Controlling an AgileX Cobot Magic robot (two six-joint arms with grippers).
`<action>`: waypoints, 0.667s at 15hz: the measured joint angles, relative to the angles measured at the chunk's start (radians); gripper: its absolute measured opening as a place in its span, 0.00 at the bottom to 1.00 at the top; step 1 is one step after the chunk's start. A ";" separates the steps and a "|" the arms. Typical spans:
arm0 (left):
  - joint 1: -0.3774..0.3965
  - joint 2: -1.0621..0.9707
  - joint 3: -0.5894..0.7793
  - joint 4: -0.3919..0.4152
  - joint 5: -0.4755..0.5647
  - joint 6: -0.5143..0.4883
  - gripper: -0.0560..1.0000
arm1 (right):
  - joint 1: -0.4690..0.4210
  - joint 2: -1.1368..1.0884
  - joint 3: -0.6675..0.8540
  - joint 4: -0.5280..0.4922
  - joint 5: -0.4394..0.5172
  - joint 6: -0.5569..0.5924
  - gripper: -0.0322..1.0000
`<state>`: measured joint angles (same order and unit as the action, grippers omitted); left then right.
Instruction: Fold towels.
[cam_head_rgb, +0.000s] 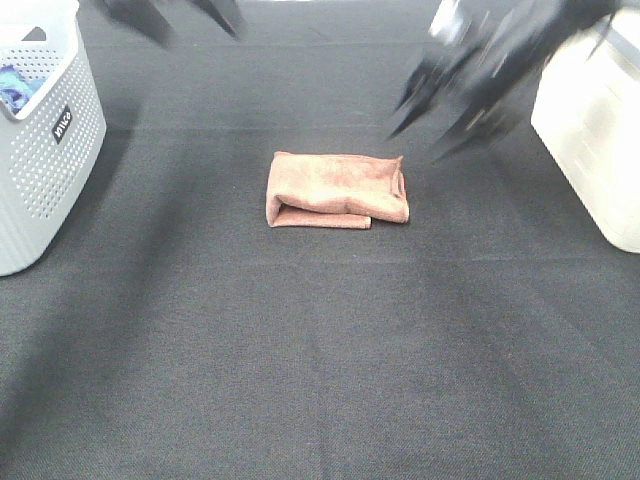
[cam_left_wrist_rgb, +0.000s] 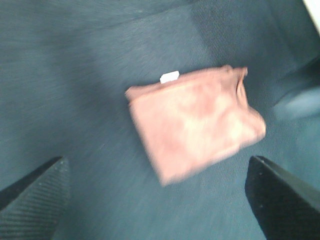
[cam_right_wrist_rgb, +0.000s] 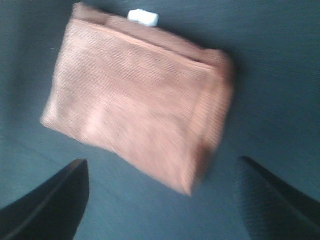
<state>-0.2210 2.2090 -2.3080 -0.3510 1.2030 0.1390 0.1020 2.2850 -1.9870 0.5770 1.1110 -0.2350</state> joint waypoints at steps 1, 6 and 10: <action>0.000 -0.062 0.000 0.061 0.008 -0.011 0.90 | 0.035 -0.091 0.000 -0.147 0.050 0.089 0.76; 0.000 -0.389 0.181 0.295 0.009 -0.074 0.90 | 0.201 -0.360 0.046 -0.525 0.096 0.299 0.76; 0.000 -0.762 0.681 0.351 0.010 -0.139 0.90 | 0.315 -0.603 0.292 -0.600 0.096 0.358 0.76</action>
<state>-0.2210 1.4470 -1.6270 0.0000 1.2130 0.0000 0.4170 1.6820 -1.6950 -0.0230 1.2070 0.1230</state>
